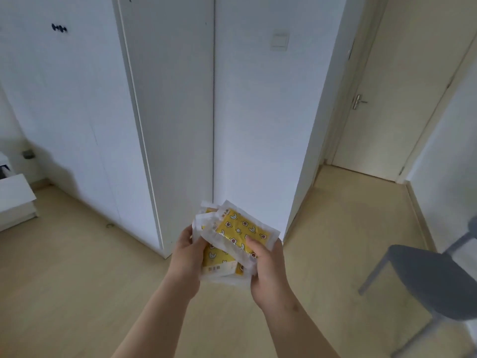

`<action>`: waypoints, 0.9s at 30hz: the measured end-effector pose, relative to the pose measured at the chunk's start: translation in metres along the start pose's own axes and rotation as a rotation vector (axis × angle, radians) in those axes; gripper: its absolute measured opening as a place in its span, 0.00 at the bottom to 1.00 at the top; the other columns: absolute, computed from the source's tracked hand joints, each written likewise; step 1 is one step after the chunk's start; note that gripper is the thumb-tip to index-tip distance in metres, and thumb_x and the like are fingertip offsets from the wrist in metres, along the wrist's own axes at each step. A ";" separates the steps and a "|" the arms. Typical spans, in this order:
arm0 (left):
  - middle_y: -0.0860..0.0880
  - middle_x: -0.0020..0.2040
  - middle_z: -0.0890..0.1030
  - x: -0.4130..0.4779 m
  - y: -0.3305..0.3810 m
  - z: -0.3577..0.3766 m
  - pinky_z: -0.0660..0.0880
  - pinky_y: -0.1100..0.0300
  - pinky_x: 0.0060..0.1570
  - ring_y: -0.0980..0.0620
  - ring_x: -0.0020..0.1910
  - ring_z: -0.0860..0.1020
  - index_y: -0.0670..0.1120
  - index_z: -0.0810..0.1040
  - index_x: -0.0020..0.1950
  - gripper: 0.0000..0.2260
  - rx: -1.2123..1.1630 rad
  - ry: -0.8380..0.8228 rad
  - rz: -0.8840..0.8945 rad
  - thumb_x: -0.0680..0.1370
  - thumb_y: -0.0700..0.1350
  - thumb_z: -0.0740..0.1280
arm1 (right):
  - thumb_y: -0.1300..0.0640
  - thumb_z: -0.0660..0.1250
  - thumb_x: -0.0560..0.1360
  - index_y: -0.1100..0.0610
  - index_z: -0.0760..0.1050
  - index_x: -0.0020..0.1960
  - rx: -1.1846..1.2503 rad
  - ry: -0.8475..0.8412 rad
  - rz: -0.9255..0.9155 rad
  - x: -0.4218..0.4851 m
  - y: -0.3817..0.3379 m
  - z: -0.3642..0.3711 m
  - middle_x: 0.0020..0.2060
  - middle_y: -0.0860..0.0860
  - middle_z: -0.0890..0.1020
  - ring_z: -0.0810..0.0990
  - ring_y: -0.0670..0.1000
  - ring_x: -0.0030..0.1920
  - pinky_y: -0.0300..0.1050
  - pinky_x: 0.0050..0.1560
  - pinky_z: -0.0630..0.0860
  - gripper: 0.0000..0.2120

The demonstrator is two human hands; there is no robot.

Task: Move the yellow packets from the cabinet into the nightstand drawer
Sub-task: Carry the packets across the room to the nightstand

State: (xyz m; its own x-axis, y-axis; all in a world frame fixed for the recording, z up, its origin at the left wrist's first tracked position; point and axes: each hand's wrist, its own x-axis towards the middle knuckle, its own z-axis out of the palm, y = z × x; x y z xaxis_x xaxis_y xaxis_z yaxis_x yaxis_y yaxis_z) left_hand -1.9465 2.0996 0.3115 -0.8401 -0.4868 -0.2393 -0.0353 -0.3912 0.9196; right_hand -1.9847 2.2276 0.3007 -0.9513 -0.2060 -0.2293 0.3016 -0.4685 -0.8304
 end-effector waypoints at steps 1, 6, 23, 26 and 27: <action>0.43 0.52 0.82 0.019 0.007 -0.002 0.79 0.44 0.47 0.41 0.48 0.82 0.48 0.73 0.63 0.13 -0.001 0.023 0.000 0.79 0.43 0.64 | 0.67 0.68 0.73 0.58 0.72 0.61 -0.003 -0.020 0.012 0.020 0.001 0.012 0.52 0.57 0.83 0.83 0.58 0.51 0.55 0.48 0.80 0.17; 0.42 0.49 0.83 0.102 0.035 -0.025 0.79 0.43 0.47 0.40 0.47 0.82 0.47 0.77 0.57 0.08 -0.027 0.176 -0.006 0.79 0.43 0.63 | 0.64 0.66 0.74 0.56 0.74 0.57 -0.010 -0.096 0.144 0.106 0.021 0.071 0.50 0.58 0.83 0.83 0.60 0.50 0.64 0.53 0.77 0.12; 0.42 0.47 0.85 0.316 0.129 -0.148 0.80 0.45 0.36 0.41 0.42 0.84 0.50 0.76 0.56 0.08 -0.445 0.566 0.099 0.81 0.42 0.60 | 0.63 0.66 0.75 0.59 0.74 0.55 -0.201 -0.456 0.471 0.327 0.106 0.310 0.48 0.59 0.83 0.83 0.61 0.47 0.59 0.46 0.80 0.09; 0.41 0.51 0.84 0.332 0.135 -0.200 0.80 0.44 0.41 0.39 0.48 0.83 0.49 0.76 0.60 0.11 -0.503 0.666 0.117 0.81 0.48 0.58 | 0.62 0.65 0.76 0.58 0.74 0.57 -0.233 -0.540 0.550 0.331 0.145 0.360 0.48 0.58 0.84 0.83 0.60 0.48 0.59 0.46 0.80 0.09; 0.41 0.52 0.83 0.337 0.138 -0.216 0.79 0.45 0.42 0.39 0.49 0.82 0.48 0.76 0.60 0.15 -0.526 0.674 0.108 0.82 0.53 0.56 | 0.63 0.65 0.77 0.57 0.74 0.56 -0.241 -0.560 0.554 0.331 0.156 0.377 0.48 0.57 0.84 0.83 0.59 0.49 0.59 0.47 0.80 0.09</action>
State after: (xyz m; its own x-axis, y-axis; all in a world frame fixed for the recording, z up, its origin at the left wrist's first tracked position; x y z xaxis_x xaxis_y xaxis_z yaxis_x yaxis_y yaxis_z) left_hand -2.1177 1.7127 0.2908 -0.3175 -0.8369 -0.4458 0.4217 -0.5457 0.7242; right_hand -2.2288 1.7626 0.2866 -0.4770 -0.7808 -0.4034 0.6356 0.0106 -0.7720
